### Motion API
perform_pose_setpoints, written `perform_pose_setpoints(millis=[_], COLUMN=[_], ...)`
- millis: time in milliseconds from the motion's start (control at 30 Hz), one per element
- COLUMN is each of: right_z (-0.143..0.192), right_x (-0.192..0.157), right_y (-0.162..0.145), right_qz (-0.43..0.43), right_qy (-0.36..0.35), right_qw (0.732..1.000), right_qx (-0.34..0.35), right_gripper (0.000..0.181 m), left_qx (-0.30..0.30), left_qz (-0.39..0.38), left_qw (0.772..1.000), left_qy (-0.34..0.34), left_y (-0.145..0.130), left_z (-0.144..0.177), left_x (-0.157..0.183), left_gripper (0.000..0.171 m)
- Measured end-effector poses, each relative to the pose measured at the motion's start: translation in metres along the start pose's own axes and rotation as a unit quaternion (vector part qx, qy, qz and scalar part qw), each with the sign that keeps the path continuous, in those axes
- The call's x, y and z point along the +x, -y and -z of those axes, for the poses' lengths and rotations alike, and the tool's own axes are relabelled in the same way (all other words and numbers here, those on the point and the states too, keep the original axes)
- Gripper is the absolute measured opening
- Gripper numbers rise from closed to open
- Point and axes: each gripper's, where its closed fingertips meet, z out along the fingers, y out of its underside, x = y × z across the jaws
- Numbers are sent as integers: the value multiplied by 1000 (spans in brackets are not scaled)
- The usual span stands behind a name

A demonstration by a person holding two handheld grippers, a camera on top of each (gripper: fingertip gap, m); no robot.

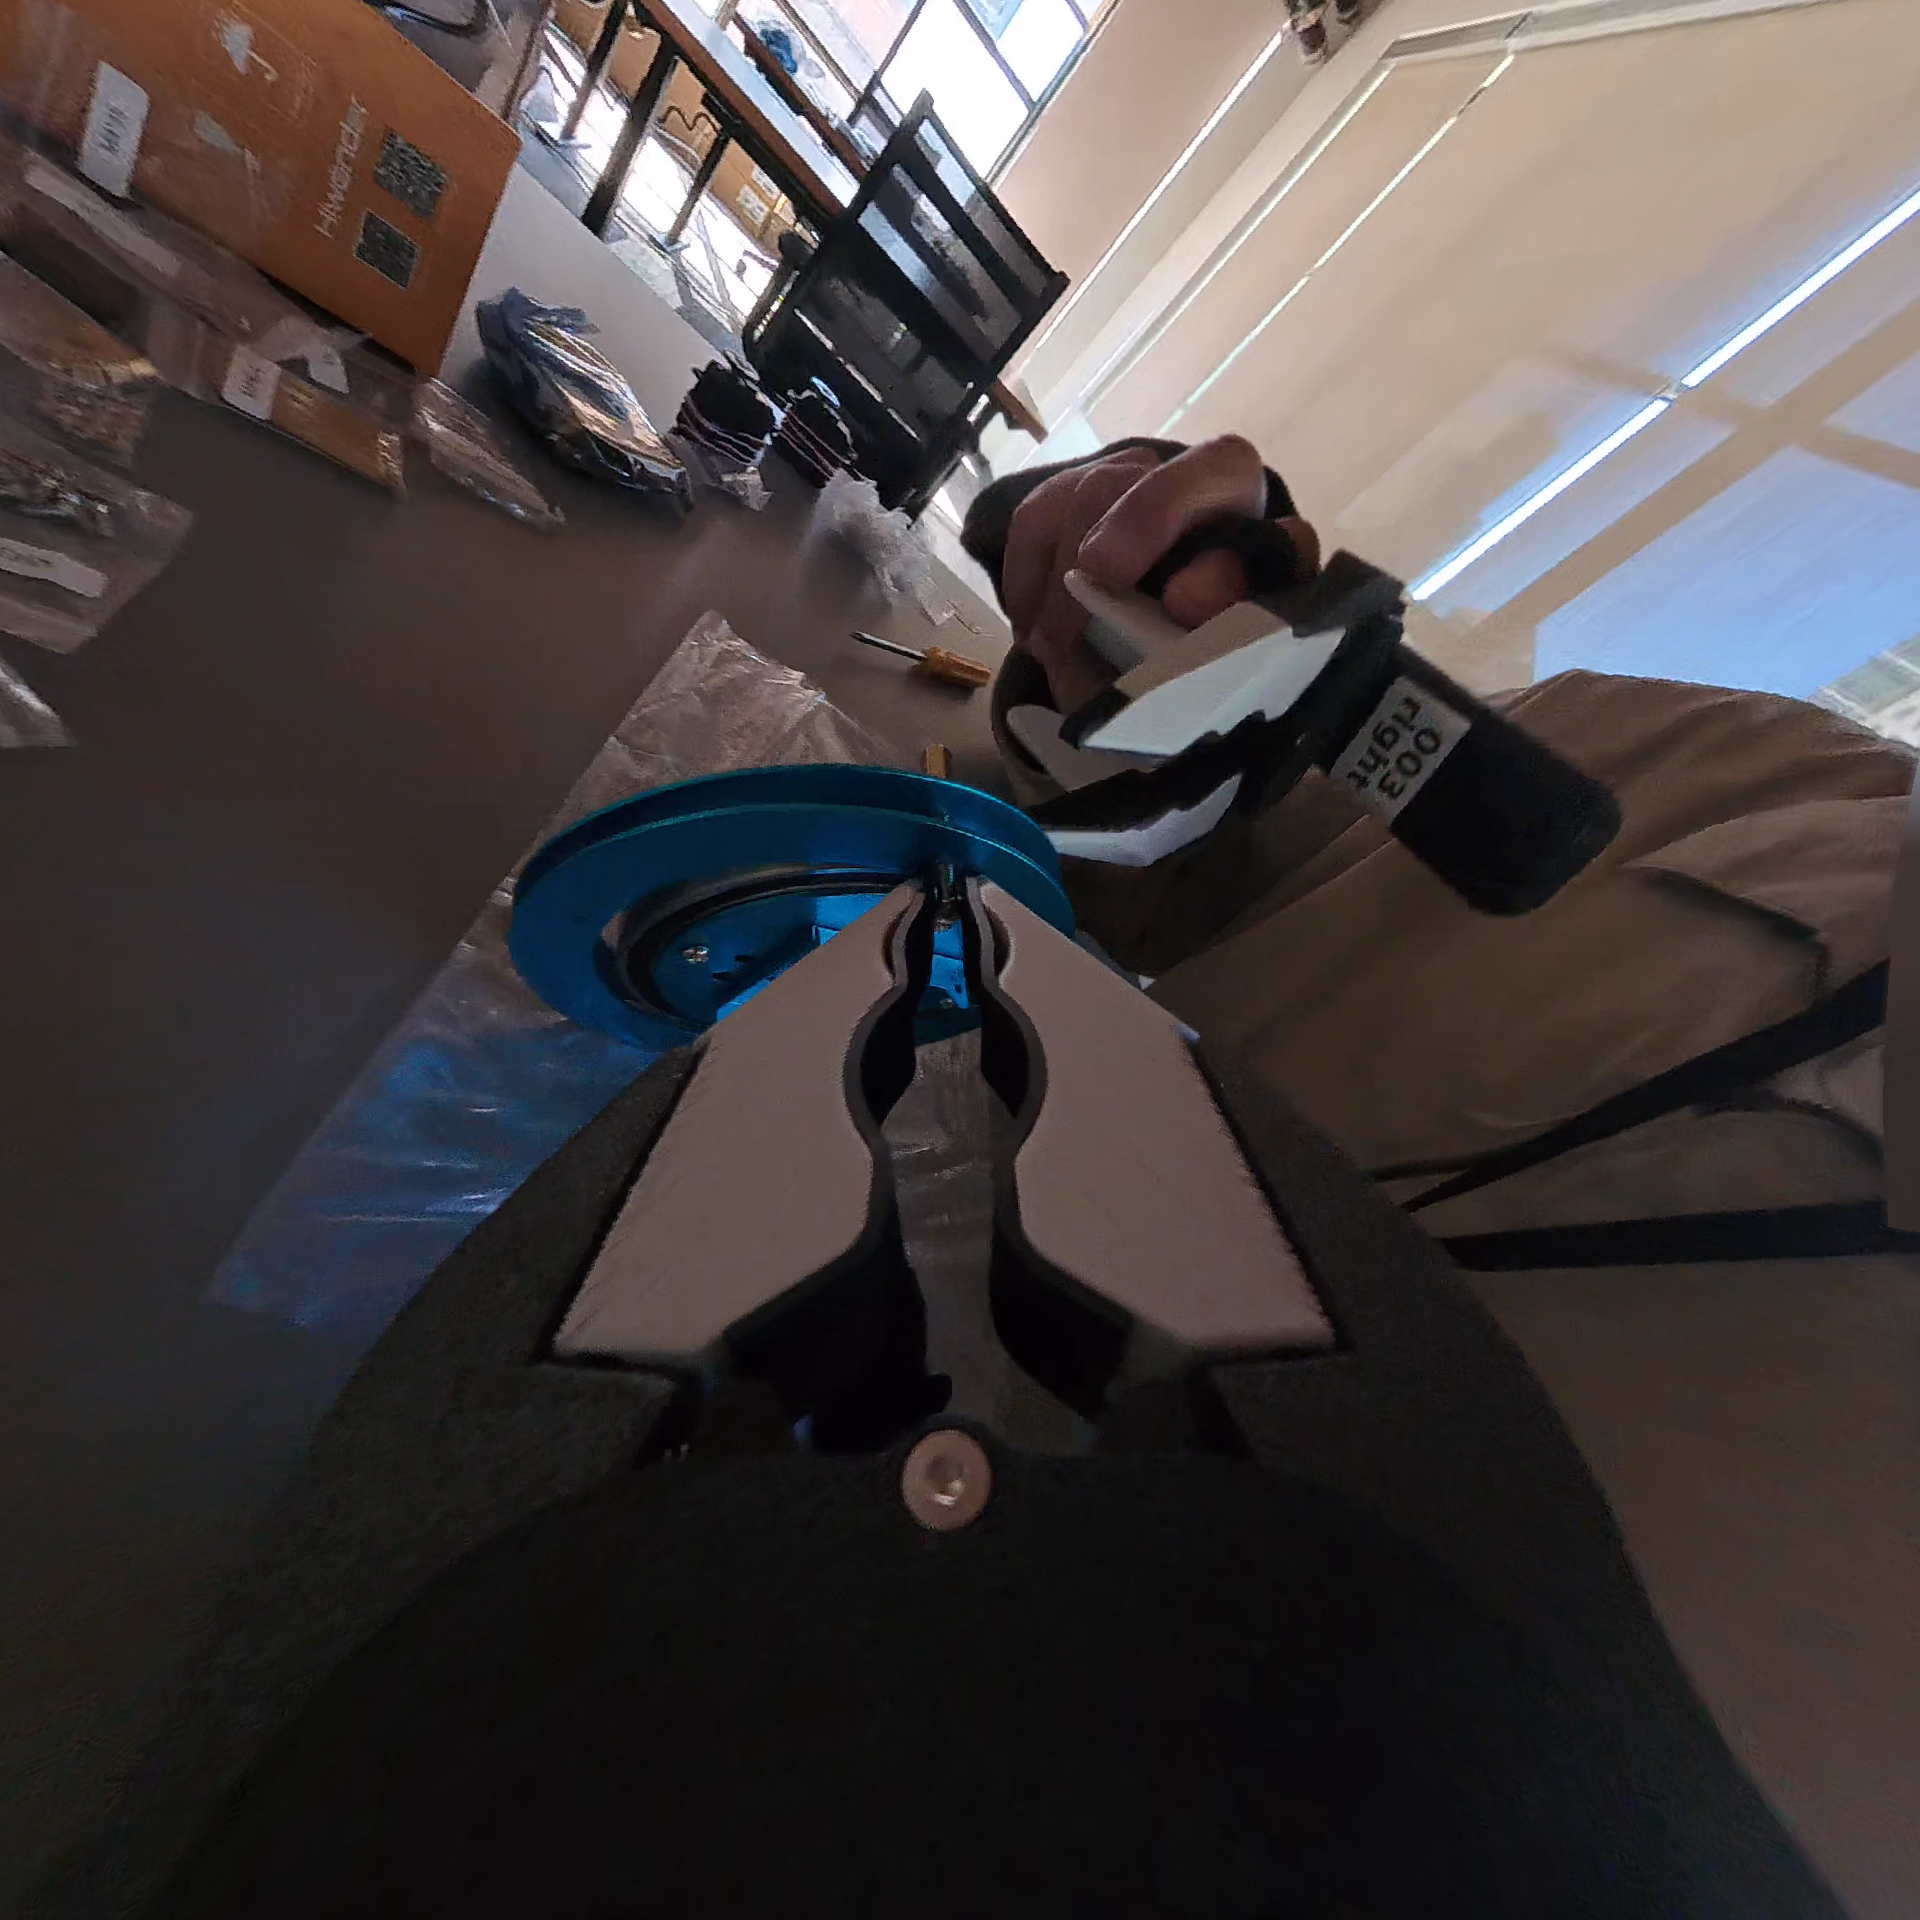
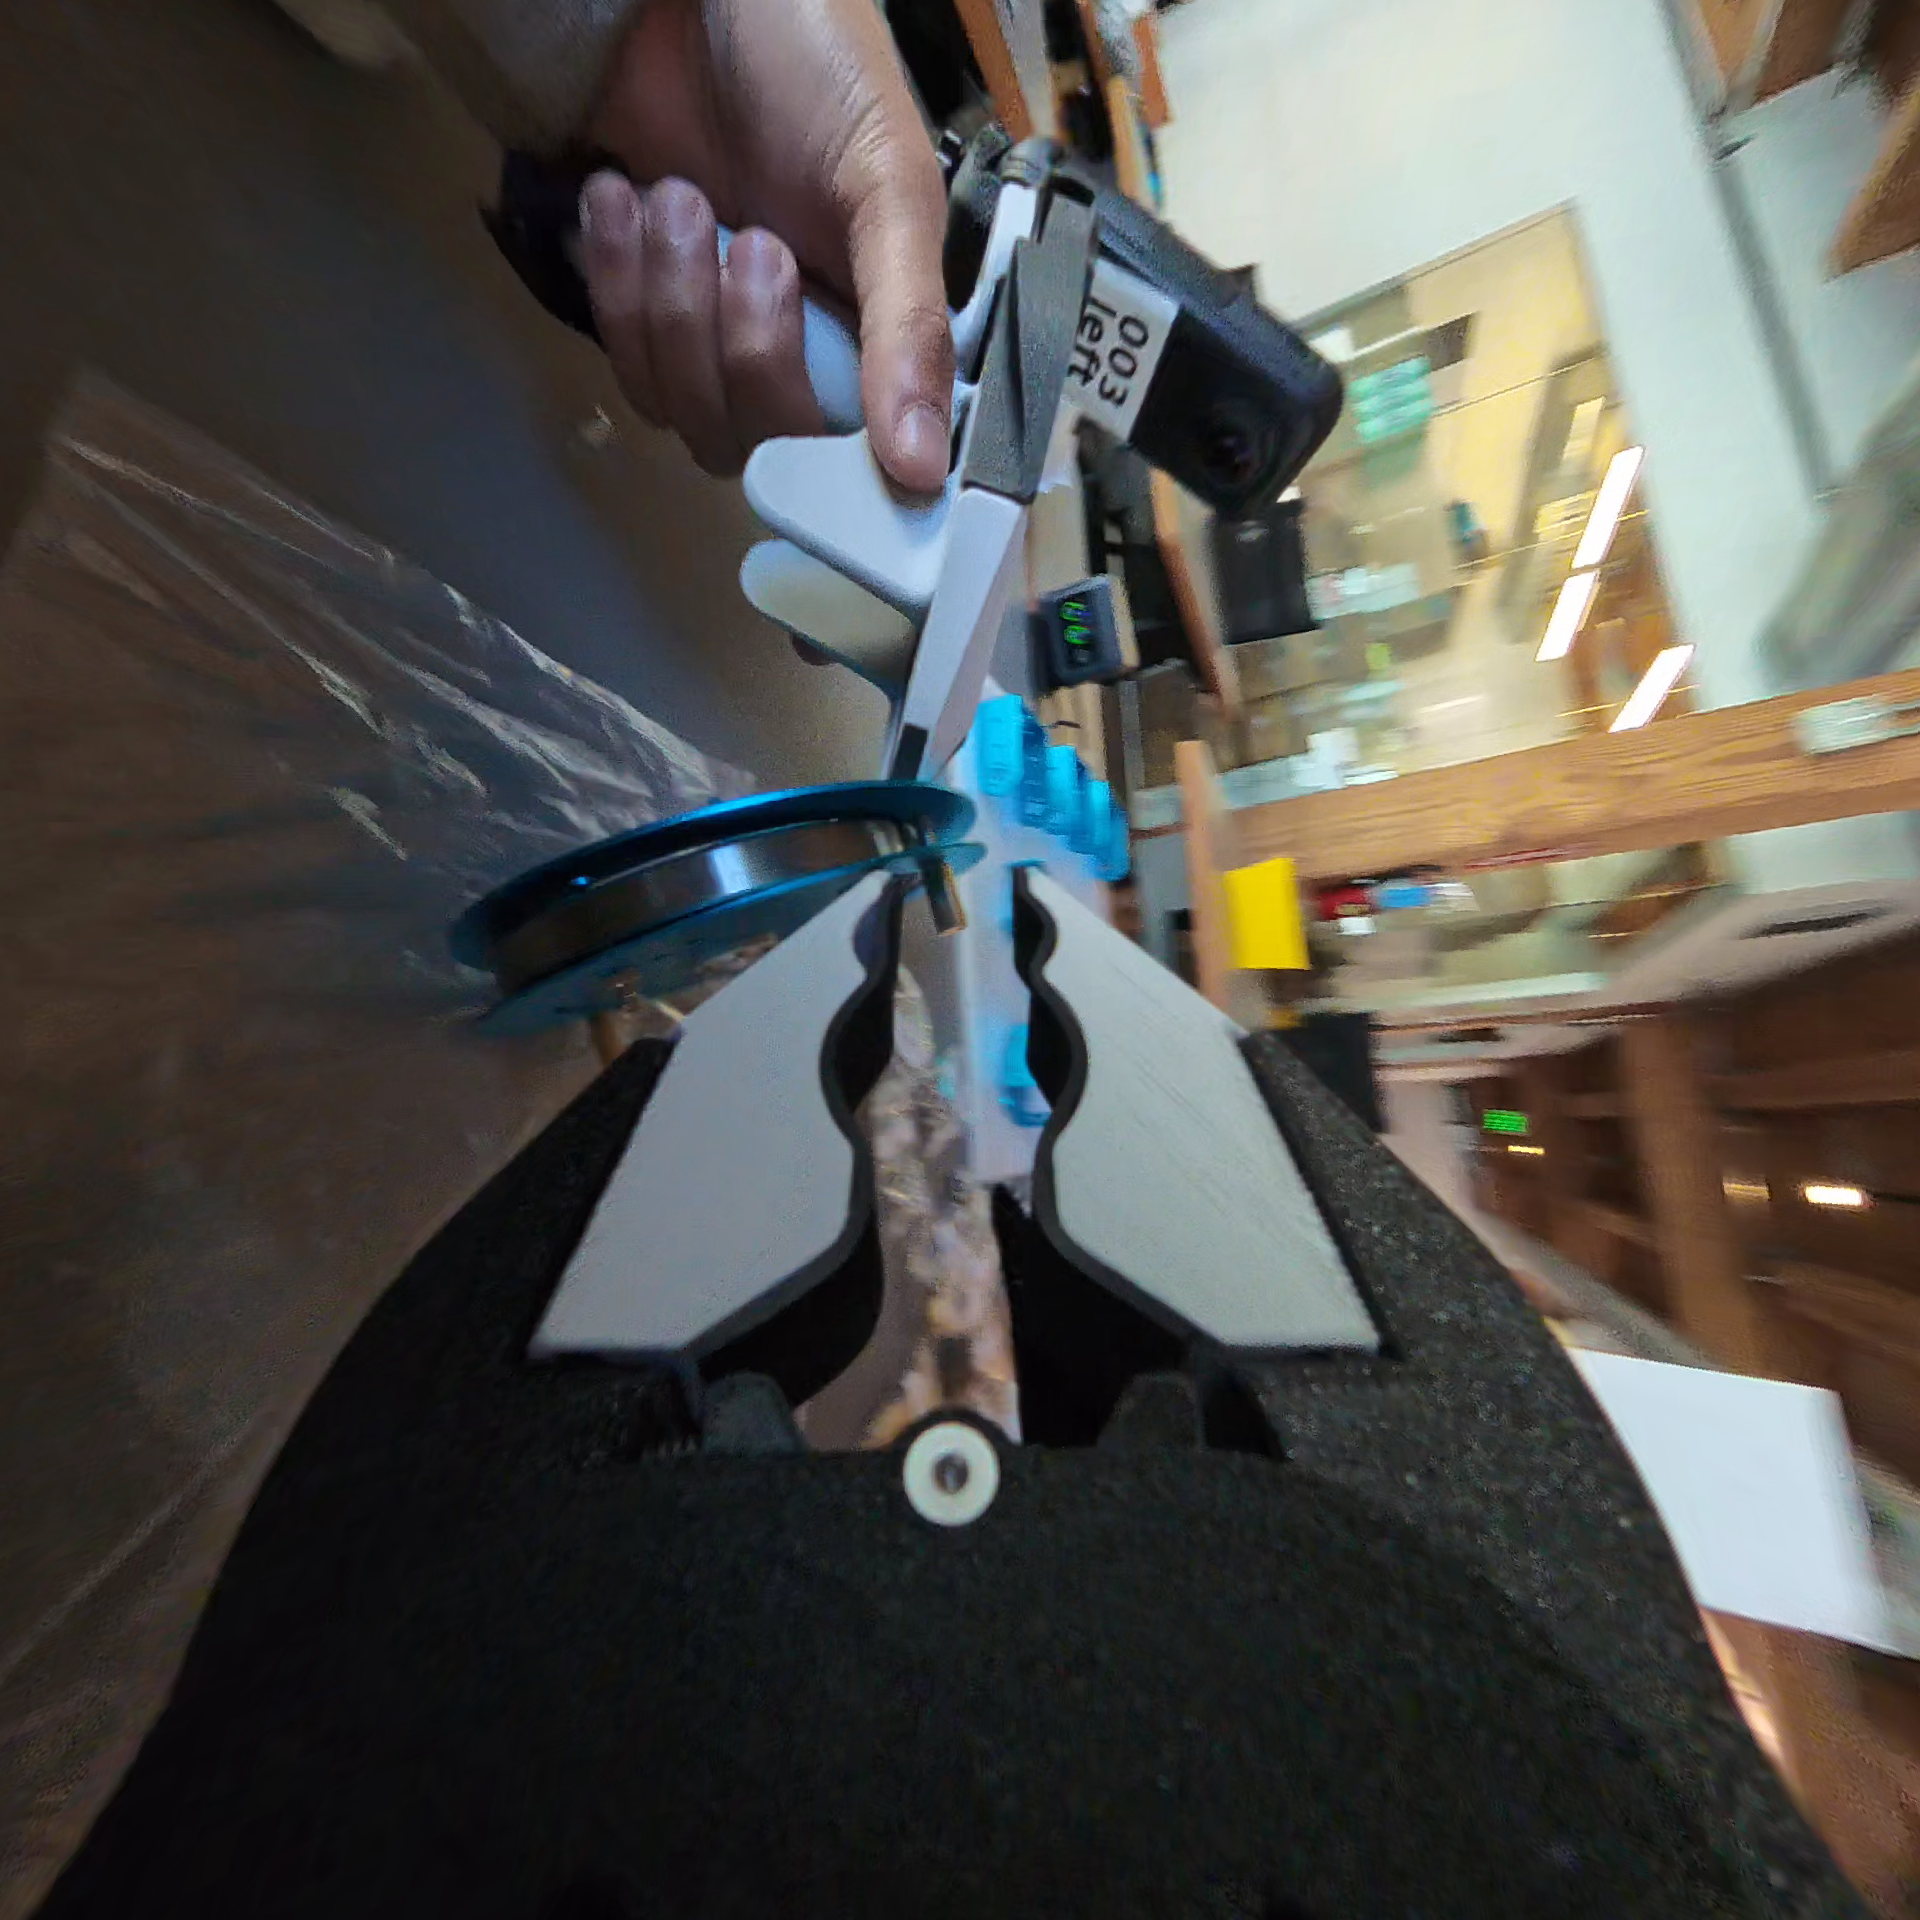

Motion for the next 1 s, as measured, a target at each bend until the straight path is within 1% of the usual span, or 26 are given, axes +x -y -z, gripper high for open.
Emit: perform_pose_setpoints(millis=[67,100,133,167,233,267,300,367,433,500,533,600,633,700,767,833,900,933,1000], right_z=[5,7,8,6,2,1,0,-3,-6,-8,-9,-12,-13,-14,-15,-15,-12,-11,-7], right_x=[2,5,5,1,-1,-1,-3,-4,-5,-6,-8,-7,-6,-4,-5,-7,-10,-11,-15], right_y=[0,0,-1,-6,-10,-11,-11,-15,-16,-11,-10,-9,-10,-11,-11,-11,-11,-11,-11], right_qz=[84,123,159,186,210,224,236,260,287,304,309,316,315,286,241,163,77,42,-26], right_qy=[-50,-79,-94,-88,-84,-84,-79,-78,-83,-92,-92,-99,-97,-83,-46,17,92,129,208], right_qw=[995,989,983,978,974,971,968,962,954,948,946,943,944,953,968,985,992,990,977], right_qx=[-20,-19,-18,-26,-25,-22,-23,-33,-34,-26,-27,-29,-32,-45,-55,-54,-45,-40,-38], right_gripper=[12,10,6,8,5,9,17,23,24,21,14,7,6,6,5,5,5,5,5], left_qx=[-13,-18,-20,-18,-10,-7,-5,-6,-7,-10,-13,-15,-13,-11,-18,-30,-43,-50,-63], left_qz=[-7,-7,-3,3,18,24,27,36,44,50,47,45,44,27,-21,-77,-139,-167,-221], left_qw=[1000,1000,1000,1000,1000,999,999,999,998,998,998,998,998,999,999,995,986,980,966], left_qy=[-3,-5,-9,-13,-18,-20,-22,-30,-36,-40,-40,-39,-34,-16,16,49,80,92,118], left_y=[-3,-4,-5,-6,-5,-5,-4,-5,-5,-5,-6,-6,-5,-4,-4,-6,-8,-10,-12], left_z=[-3,-5,-5,-6,-5,-4,-3,-3,-3,-4,-5,-5,-4,-3,-2,-3,-5,-6,-10], left_x=[4,6,8,10,8,8,7,7,7,9,9,9,8,5,3,4,5,6,8], left_gripper=[2,2,2,2,2,2,2,2,3,3,3,2,2,2,2,2,2,2,2])
